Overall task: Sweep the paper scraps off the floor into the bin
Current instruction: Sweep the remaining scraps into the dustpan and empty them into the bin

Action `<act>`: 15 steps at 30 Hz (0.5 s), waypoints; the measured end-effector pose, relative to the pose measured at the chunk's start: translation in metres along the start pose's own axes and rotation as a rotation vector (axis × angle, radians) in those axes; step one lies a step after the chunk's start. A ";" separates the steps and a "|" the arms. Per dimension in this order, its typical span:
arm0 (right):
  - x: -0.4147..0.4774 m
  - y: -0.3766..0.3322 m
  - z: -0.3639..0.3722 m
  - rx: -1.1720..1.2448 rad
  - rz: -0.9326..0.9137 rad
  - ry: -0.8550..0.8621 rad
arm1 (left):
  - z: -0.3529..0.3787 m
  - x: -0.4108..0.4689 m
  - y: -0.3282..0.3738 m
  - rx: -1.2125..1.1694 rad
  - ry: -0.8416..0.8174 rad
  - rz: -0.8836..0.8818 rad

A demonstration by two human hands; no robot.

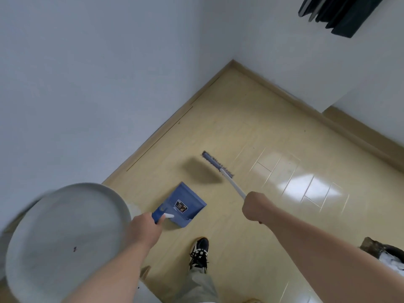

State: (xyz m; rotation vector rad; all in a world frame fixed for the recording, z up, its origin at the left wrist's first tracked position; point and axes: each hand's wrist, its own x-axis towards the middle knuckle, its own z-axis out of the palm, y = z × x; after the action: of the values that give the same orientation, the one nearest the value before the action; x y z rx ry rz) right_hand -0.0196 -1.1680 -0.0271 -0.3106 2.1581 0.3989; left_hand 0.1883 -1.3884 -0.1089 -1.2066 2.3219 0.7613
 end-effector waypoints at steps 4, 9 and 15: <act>0.047 -0.026 -0.018 -0.112 -0.064 0.003 | 0.020 0.000 0.004 -0.072 0.067 -0.073; 0.060 -0.041 0.017 -0.330 -0.165 -0.040 | 0.014 0.017 0.006 -0.057 0.063 -0.038; 0.011 -0.027 0.034 -0.179 -0.217 -0.081 | 0.010 0.011 0.016 -0.033 0.028 -0.039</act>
State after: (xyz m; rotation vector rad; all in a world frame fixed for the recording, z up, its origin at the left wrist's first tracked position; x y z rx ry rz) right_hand 0.0092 -1.1800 -0.0590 -0.6135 1.9879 0.4726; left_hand 0.1706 -1.3810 -0.1189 -1.2801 2.3097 0.7774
